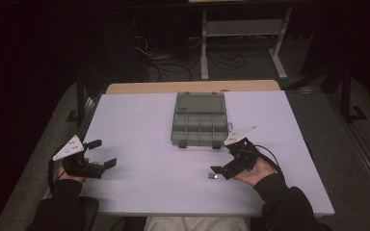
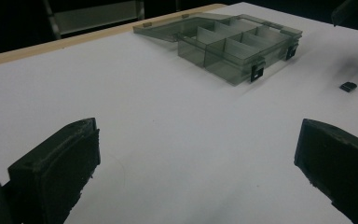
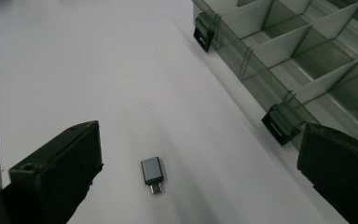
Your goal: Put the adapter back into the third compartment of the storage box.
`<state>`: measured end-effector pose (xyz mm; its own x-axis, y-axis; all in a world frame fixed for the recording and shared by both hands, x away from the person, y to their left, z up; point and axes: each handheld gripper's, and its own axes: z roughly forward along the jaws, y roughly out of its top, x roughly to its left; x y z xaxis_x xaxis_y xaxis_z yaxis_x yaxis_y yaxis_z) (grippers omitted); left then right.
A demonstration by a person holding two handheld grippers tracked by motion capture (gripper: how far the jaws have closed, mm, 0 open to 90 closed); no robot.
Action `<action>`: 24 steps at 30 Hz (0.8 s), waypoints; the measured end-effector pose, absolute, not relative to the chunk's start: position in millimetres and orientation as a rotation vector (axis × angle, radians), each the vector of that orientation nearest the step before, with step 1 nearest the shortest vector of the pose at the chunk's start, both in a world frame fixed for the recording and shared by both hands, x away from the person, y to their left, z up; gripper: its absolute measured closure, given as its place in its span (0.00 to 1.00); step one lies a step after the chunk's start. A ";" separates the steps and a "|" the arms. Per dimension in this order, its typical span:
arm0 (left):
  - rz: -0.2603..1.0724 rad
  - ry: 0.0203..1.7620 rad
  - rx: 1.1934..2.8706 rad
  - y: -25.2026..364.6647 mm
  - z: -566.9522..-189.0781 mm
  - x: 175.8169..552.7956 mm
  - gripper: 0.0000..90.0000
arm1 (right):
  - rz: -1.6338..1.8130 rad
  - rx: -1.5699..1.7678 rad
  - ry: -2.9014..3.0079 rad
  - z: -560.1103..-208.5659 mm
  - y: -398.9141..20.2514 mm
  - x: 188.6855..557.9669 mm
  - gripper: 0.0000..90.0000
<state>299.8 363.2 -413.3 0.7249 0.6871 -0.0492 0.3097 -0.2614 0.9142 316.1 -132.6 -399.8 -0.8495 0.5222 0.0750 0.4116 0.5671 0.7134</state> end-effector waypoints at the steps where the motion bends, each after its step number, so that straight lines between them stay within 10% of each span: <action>1: 0.440 0.775 1.857 363.2 -413.2 299.8 0.00 | 1.148 0.791 2.655 -400.4 -131.4 316.0 0.00; 24: 0.440 0.772 1.859 363.2 -413.2 299.9 0.00 | 1.068 0.714 2.773 -412.8 -109.0 312.2 0.00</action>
